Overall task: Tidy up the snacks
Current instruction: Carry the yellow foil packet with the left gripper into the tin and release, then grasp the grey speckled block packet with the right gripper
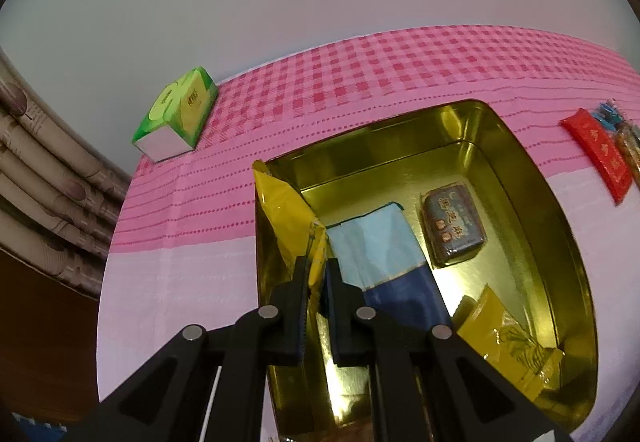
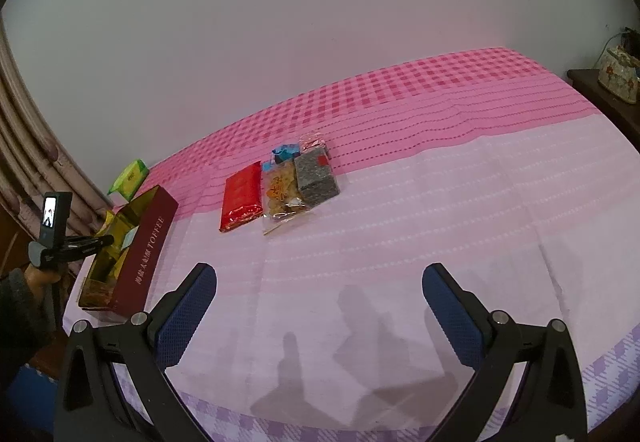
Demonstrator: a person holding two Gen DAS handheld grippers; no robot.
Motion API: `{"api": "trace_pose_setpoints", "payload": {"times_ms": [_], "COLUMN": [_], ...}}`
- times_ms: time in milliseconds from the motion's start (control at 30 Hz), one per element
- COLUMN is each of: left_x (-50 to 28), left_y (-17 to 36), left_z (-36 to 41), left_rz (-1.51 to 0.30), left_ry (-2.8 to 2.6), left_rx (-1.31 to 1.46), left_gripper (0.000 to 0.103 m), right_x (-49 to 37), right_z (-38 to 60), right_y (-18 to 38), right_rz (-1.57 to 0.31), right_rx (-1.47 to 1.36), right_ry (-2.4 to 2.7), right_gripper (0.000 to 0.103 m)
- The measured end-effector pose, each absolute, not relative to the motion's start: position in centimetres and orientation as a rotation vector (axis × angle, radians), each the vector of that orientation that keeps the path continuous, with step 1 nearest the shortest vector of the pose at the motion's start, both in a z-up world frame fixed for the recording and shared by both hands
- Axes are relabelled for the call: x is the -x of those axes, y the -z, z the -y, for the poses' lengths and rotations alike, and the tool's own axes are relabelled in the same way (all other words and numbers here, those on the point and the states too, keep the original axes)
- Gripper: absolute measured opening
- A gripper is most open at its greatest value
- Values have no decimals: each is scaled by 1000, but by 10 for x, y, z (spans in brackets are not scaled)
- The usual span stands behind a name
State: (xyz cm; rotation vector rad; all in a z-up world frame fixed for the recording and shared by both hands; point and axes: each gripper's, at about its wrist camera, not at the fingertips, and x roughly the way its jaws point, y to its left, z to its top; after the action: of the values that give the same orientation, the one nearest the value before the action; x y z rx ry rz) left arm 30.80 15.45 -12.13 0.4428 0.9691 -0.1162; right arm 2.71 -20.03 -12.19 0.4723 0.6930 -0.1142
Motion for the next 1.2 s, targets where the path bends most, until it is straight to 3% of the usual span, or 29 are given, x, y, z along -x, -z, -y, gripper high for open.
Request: {"api": "trace_pose_setpoints", "payload": {"times_ms": [100, 167, 233, 567, 767, 1033, 1100, 1167, 1200], "left_x": [-311, -308, -299, -158, -76, -66, -67, -66, -67], "left_y": [122, 120, 114, 50, 67, 77, 77, 78, 77], "left_z": [-157, -159, -159, -190, -206, -182, -184, -188, -191], "left_rz": [-954, -934, -896, -679, -729, -740, -743, -749, -753], "left_ry": [94, 76, 81, 265, 329, 425, 435, 430, 430], "left_rx": [-435, -432, -426, -166, -30, -54, -30, 2, 27], "left_gripper": [11, 24, 48, 61, 61, 61, 61, 61, 61], "right_x": [-28, -28, -29, -37, -65, -157, -176, -194, -197], "right_z": [199, 198, 197, 199, 185, 196, 195, 194, 197], "right_y": [123, 124, 125, 140, 145, 127, 132, 145, 149], "right_rz": [-698, -701, -705, -745, -777, -790, -841, -922, -929], "right_rx": [-467, -464, -455, -384, -284, -153, -103, -31, -52], "right_ry": [113, 110, 108, 116, 107, 189, 188, 211, 205], "right_gripper": [103, 103, 103, 103, 103, 101, 93, 62, 60]}}
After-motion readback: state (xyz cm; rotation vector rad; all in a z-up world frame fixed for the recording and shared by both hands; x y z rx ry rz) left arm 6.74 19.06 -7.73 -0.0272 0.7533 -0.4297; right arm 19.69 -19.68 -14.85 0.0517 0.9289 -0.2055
